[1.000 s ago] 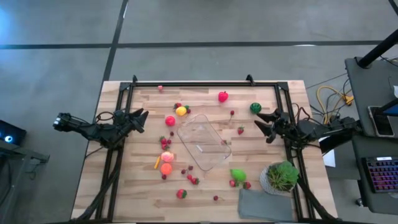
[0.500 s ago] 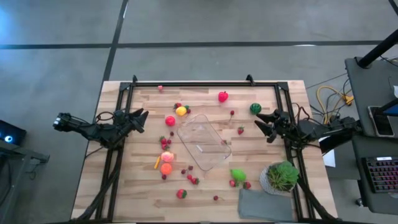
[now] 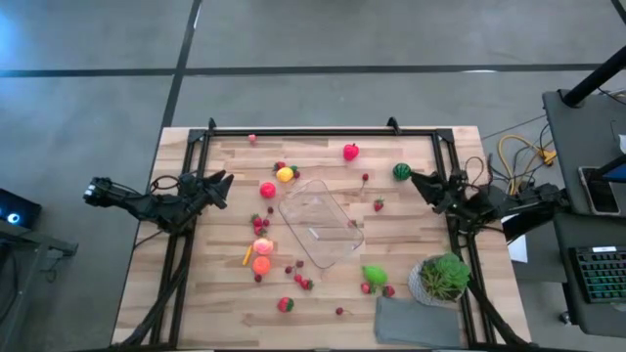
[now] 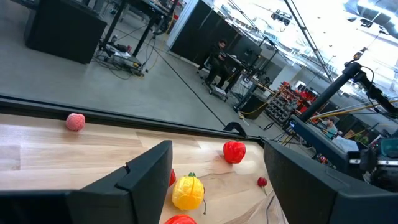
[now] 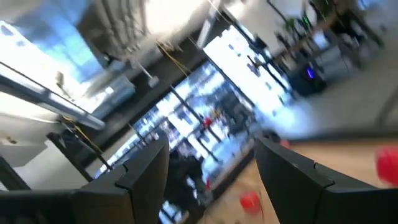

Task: Pick and placing Produce into tupperware
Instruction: Put the green watermelon into the transparent bin

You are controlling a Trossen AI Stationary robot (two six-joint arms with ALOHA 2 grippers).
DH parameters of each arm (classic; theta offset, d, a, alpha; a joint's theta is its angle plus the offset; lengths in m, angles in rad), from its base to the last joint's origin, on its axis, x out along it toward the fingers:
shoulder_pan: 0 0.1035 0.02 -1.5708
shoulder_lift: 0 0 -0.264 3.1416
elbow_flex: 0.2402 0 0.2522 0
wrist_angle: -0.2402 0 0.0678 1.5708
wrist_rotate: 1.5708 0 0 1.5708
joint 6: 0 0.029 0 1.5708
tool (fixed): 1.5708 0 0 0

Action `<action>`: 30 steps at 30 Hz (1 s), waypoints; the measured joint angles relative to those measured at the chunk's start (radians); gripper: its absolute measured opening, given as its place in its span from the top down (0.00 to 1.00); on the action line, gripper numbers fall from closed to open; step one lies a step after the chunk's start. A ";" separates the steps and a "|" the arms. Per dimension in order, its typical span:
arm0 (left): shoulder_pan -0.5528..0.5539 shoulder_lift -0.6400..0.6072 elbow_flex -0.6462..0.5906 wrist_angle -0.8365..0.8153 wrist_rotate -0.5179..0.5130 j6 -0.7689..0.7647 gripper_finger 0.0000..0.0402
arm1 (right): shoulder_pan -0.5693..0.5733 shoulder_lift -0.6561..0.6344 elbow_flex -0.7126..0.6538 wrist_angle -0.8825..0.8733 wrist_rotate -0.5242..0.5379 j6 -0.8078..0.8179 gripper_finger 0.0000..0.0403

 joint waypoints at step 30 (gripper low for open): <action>0.000 0.000 -0.001 0.102 -0.007 -0.005 0.40 | 0.000 0.013 0.000 0.294 -0.264 -0.998 0.43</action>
